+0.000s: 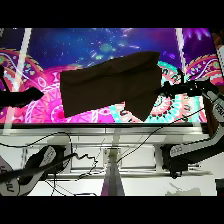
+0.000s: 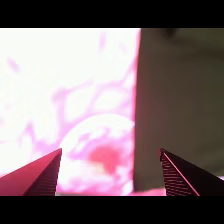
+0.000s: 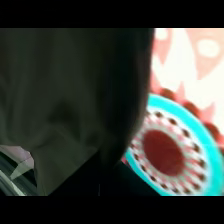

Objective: Fold the clothes and pants, and hang the long-sleeved shirts on hangers.

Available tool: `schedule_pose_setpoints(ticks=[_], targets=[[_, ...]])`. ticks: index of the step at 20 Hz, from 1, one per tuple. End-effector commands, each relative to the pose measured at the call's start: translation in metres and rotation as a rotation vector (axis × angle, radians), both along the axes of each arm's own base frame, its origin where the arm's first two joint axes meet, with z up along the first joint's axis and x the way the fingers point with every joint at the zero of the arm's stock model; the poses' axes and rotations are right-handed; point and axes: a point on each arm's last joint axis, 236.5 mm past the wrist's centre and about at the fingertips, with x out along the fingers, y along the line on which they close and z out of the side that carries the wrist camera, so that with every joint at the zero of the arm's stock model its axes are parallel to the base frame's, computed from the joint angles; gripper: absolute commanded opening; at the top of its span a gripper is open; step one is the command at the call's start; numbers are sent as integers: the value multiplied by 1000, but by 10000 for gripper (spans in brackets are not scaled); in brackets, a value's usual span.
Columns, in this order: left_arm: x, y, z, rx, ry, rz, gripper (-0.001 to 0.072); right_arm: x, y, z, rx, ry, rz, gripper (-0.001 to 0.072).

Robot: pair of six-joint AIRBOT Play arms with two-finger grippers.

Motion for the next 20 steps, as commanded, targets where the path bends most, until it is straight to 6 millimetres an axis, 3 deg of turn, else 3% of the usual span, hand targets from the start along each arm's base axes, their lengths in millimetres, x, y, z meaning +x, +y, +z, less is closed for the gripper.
schedule_pose_setpoints(ticks=[1, 4, 7, 9, 12, 17, 20], targets=[[-37, -4, -37, -66, 205, -7, 680, 17, 10, 7, -23, -97, 4, 10], [-56, -21, -57, -139, 298, -99, 680, 26, 1, 16, -162, -174, 24, 9], [-57, -56, -68, -278, 255, -169, 634, 37, -9, 32, -330, -252, 31, 9], [-55, -79, -74, -363, 205, -189, 633, 41, -1, 44, -357, -296, 43, 9], [-58, -89, -97, -382, 175, -164, 631, 41, 16, 48, -355, -317, 80, 9], [-51, -92, -112, -367, 130, -151, 627, 39, 28, 49, -351, -323, 108, 10], [-57, -107, -125, -375, 186, -207, 309, 39, 28, 48, -351, -322, 109, 10]])
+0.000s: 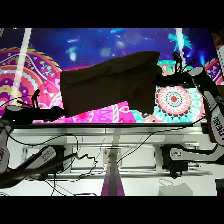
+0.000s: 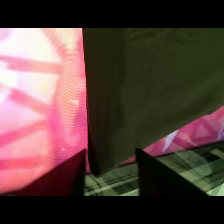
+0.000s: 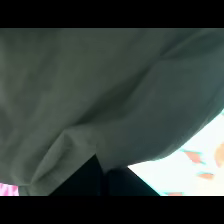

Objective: Fold the clothes and pants, and hang the long-sleeved shirts on hangers.

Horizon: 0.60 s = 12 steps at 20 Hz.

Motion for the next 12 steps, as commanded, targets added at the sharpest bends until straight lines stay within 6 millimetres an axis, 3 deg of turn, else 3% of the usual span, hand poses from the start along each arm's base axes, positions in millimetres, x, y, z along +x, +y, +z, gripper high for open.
schedule_pose_setpoints(ticks=[1, 3, 5, 6, 8, 10, 12], targets=[[-3, -14, -16, 6, 22, -55, 212, 0, 2, 1, -3, -3, 5, 10], [5, -21, -15, 10, -24, -101, 14, 1, 2, 5, -8, -15, 7, 10], [33, -26, 6, -36, -107, -67, 11, 7, 0, 26, -19, -69, 8, 10], [55, -28, 27, -78, -164, -37, 12, 11, -1, 42, -28, -111, 9, 9], [102, -36, 92, -185, -346, -34, 11, 20, -6, 89, -68, -231, 16, 9], [148, -40, 186, -295, -590, -17, 11, 23, -14, 145, -130, -366, 13, 10], [175, -37, 293, -362, -859, 11, 11, 18, -18, 215, -185, -532, 11, 10]])
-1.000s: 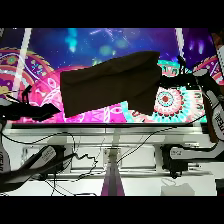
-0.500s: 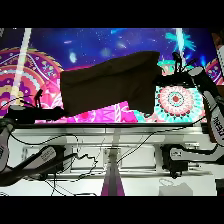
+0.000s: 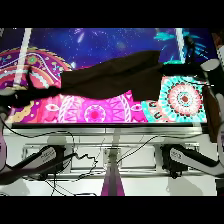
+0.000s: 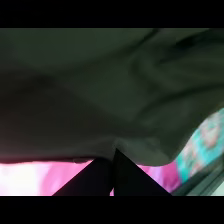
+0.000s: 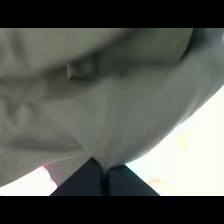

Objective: Fold the clothes and pants, and hang the long-sleeved shirts on hangers.

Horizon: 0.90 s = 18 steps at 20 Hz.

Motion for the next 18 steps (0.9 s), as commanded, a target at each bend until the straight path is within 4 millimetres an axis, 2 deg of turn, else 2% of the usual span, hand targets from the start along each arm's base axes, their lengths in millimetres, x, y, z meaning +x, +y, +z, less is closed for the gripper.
schedule_pose_setpoints(ticks=[1, 3, 5, 7, 9, 12, 14, 16, 18], targets=[[37, -6, 192, -177, -483, 18, 11, -12, -8, 116, -96, -278, -12, 10], [25, -5, 275, -177, -686, 24, 11, -33, -11, 198, -146, -482, -34, 9], [-1, -5, 336, -116, -847, 39, 11, -67, -16, 282, -199, -707, -78, 10], [-30, -4, 375, -48, -962, 90, 11, -112, -15, 353, -216, -910, -119, 9], [-61, 1, 407, 22, -1068, 170, 11, -158, -11, 405, -221, -1065, -141, 10], [-105, 11, 451, 129, -1221, 340, 11, -211, -4, 444, -230, -1197, -151, 9], [-127, 24, 472, 221, -1298, 480, 11, -232, -1, 458, -229, -1248, -156, 9], [-144, 38, 487, 296, -1352, 607, 10, -237, -4, 471, -179, -1278, -188, 9], [-144, 49, 489, 335, -1351, 661, 10, -222, -9, 471, -171, -1270, -203, 8]])
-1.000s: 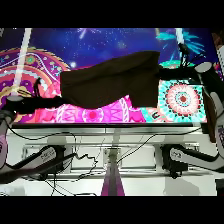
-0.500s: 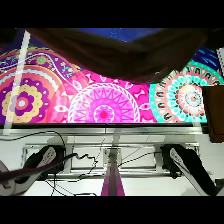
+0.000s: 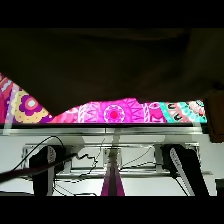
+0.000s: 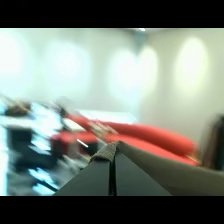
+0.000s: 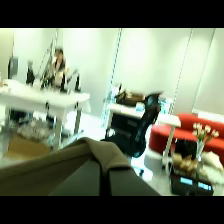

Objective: Fold the clothes and pants, and hang the long-sleeved shirts on hangers.

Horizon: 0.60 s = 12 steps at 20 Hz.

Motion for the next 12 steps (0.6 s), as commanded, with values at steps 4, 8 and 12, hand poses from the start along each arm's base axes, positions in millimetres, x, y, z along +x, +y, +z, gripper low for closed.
schedule_pose_setpoints(ticks=[4, 8, 12], targets=[[53, 48, -69, -23, 301, 130, 10, 89, -5, -60, 75, 273, 44, 8], [127, 45, -221, -18, 782, -137, 9, 197, -3, -212, 140, 786, 114, 9], [192, 28, -392, 33, 1187, -257, 10, 257, -5, -365, 177, 1194, 151, 10]])
